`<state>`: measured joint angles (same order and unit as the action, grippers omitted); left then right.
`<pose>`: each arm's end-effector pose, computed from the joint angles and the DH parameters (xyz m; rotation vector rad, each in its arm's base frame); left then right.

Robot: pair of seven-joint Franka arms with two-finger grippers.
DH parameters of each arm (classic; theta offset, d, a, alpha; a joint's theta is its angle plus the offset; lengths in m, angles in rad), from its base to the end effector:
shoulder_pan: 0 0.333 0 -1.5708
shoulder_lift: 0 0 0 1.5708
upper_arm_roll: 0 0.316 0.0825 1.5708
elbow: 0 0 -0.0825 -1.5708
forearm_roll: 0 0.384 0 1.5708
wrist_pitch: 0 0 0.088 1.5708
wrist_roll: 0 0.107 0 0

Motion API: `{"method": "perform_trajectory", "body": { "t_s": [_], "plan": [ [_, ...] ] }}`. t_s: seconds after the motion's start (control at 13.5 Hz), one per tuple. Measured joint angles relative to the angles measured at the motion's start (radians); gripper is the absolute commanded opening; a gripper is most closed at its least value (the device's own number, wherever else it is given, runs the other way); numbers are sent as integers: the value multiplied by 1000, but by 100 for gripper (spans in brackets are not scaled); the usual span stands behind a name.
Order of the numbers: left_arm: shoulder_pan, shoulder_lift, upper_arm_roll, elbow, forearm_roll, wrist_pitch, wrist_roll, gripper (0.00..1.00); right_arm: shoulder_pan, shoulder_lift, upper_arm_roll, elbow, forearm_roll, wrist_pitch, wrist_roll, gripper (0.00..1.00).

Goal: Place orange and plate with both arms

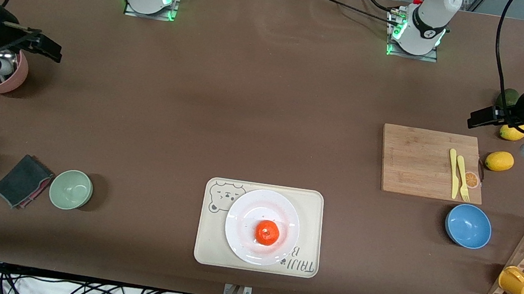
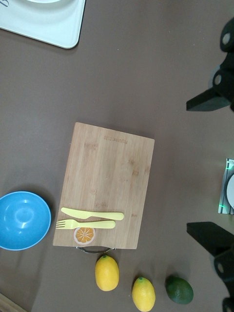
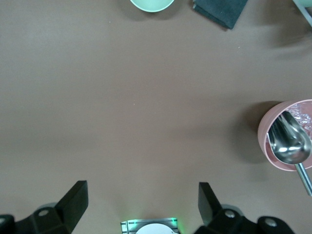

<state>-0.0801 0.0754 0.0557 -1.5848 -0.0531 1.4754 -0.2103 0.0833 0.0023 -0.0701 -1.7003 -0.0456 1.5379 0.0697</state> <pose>0.5624 -0.0209 0.5686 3.0873 0.2879 -0.2941 0.5440 0.0022 0.5603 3.0778 -0.0835 -0.2510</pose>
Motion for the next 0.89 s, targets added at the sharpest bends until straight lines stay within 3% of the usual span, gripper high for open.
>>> {"method": "perform_trajectory", "body": {
  "t_s": [0.3,0.67,0.89],
  "plan": [
    [-3,0,-2,0,0,0,0,100,-8,3,1,10,12,4,-3,100],
    [-5,0,-3,0,0,0,0,100,9,73,13,134,14,14,9,100],
    [-5,0,-3,0,0,0,0,100,6,93,12,150,14,14,13,100]
  ]
}}
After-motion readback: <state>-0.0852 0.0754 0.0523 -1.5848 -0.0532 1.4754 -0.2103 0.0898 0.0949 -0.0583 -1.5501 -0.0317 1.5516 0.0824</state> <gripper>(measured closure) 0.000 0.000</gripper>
